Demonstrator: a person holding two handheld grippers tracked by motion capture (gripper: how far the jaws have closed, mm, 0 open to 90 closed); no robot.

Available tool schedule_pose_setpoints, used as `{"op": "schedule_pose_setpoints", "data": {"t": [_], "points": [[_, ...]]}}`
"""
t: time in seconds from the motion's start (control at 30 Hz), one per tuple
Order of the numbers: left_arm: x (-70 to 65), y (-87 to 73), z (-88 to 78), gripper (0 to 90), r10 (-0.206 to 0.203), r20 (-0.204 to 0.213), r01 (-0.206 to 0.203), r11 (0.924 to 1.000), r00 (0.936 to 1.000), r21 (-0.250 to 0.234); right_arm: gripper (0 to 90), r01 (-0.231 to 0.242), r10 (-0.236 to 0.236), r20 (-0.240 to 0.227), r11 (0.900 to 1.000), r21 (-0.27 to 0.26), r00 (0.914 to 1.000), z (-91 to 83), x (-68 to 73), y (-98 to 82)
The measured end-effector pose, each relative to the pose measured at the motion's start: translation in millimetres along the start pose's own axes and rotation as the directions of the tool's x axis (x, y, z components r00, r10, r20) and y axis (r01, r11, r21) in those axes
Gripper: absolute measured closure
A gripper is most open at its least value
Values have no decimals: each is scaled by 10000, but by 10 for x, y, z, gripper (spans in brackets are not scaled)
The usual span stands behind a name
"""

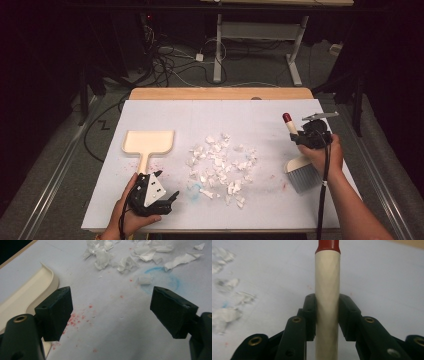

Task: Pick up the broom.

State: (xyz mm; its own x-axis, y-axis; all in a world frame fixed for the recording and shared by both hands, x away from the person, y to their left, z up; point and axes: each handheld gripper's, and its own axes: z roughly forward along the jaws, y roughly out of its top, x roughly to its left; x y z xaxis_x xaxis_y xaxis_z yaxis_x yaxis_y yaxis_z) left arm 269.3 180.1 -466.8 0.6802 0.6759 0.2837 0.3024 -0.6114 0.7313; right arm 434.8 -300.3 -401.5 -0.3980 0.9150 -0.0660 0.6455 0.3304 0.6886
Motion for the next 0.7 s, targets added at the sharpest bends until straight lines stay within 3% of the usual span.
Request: {"op": "schedule_pose_setpoints", "data": {"t": [0.1, 0.3, 0.43, 0.47, 0.5, 0.53, 0.57, 0.6, 0.63, 0.7], "points": [[-3, 6, 2, 176, 29, 3, -29, 10000, 10000, 22, 711, 57, -57, 2, 9979, -647, 10000, -157, 34, 27], [-11, 14, 11, 176, -4, 57, 3, 10000, 10000, 31, 711, 118, -126, -32, 9830, -1833, 9999, -395, 147, 105], [-3, 61, -12, 182, -579, 305, 590, 9976, 9979, -351, 711, 126, -173, -169, 9690, -2469, 9997, -481, 257, 140], [-14, 144, -39, 186, -955, 467, 985, 9929, 9943, -665, 710, 135, -199, -215, 9647, -2630, 9996, -501, 293, 143], [-14, 144, -39, 192, -955, 467, 985, 9929, 9943, -665, 710, 88, -168, -260, 9593, -2824, 9995, -524, 337, 145], [-25, 204, -50, 197, -1182, 703, 1240, 9886, 9905, -853, 710, 167, -276, -330, 9554, -2947, 9991, -546, 383, 152], [-42, 272, -60, 201, -1297, 1004, 1406, 9839, 9865, -1104, 710, 235, -377, -405, 9518, -3059, 9985, -567, 433, 159], [-98, 438, -68, 207, -1390, 1524, 1610, 9766, 9785, -1426, 710, 235, -404, -463, 9471, -3201, 9981, -592, 490, 164], [-98, 438, -68, 211, -1390, 1524, 1610, 9766, 9785, -1426, 710, 375, -575, -511, 9433, -3298, 9970, -615, 544, 176], [-213, 715, -48, 217, -1176, 2216, 1588, 9711, 9680, -1784, 710, 430, -677, -549, 9297, -3657, 9962, -674, 658, 190]]}}
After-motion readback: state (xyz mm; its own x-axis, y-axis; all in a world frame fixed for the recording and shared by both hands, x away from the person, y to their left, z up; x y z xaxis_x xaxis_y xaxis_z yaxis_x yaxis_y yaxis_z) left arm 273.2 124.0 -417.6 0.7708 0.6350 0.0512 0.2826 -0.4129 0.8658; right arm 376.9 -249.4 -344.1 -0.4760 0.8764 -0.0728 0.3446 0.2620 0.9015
